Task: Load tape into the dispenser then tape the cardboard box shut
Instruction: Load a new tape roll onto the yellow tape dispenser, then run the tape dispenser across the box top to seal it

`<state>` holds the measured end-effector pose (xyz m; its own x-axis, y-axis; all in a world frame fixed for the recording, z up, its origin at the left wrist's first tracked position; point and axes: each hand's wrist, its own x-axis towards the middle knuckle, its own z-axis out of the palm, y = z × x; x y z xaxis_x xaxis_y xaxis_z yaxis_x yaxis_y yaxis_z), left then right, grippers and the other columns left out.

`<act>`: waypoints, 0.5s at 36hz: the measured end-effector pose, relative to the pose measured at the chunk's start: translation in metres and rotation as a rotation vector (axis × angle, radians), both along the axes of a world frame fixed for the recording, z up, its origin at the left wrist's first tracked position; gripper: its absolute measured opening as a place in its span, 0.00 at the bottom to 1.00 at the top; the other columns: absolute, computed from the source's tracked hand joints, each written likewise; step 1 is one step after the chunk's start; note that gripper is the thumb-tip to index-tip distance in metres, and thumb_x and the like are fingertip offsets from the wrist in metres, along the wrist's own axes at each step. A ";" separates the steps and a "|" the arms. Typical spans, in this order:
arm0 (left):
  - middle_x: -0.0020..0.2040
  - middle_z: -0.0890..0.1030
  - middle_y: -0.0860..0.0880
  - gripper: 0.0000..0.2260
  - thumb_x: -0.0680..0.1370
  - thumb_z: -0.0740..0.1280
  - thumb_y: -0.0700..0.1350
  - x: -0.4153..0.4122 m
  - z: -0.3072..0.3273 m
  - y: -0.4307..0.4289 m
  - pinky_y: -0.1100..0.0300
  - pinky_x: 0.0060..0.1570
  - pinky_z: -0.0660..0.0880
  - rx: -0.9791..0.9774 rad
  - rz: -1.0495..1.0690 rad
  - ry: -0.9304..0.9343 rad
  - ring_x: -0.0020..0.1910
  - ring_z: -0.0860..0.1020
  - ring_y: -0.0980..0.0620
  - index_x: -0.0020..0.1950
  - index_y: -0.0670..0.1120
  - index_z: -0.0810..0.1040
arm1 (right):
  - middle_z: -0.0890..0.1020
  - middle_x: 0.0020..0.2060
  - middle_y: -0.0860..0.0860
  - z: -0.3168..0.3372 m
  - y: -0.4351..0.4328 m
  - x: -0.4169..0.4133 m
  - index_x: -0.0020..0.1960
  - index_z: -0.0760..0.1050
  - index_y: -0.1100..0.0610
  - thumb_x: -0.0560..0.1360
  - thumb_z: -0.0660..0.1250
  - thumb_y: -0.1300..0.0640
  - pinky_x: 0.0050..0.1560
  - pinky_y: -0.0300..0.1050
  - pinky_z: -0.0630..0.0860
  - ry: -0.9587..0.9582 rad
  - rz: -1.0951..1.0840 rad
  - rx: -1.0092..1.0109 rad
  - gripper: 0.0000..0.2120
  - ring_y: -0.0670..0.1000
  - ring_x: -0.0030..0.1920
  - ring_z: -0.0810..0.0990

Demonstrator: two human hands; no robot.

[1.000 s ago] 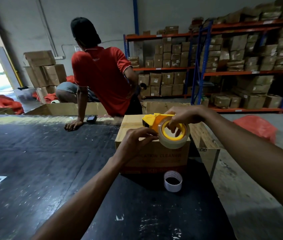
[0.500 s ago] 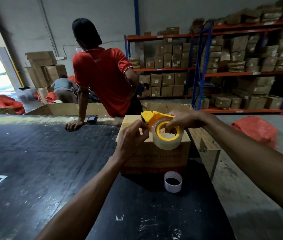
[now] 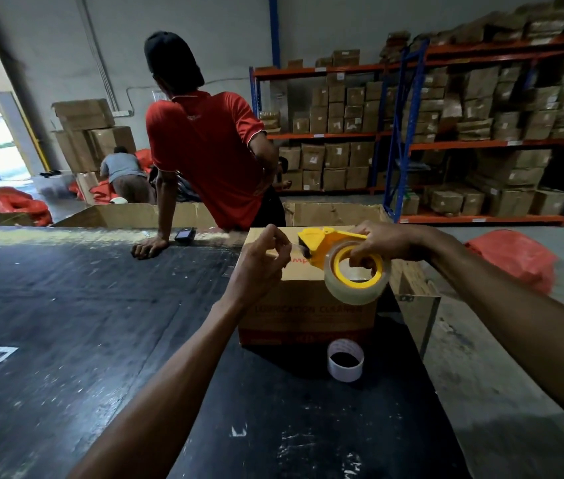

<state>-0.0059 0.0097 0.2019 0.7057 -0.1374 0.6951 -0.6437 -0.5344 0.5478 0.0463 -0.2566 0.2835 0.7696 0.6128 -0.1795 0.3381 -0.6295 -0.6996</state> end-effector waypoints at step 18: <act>0.47 0.85 0.42 0.07 0.84 0.65 0.42 0.008 0.013 -0.028 0.51 0.50 0.83 -0.860 -0.234 1.171 0.47 0.85 0.47 0.55 0.40 0.80 | 0.76 0.50 0.44 0.001 -0.003 -0.010 0.75 0.68 0.42 0.76 0.71 0.58 0.36 0.40 0.70 -0.430 -0.090 -0.255 0.30 0.43 0.42 0.77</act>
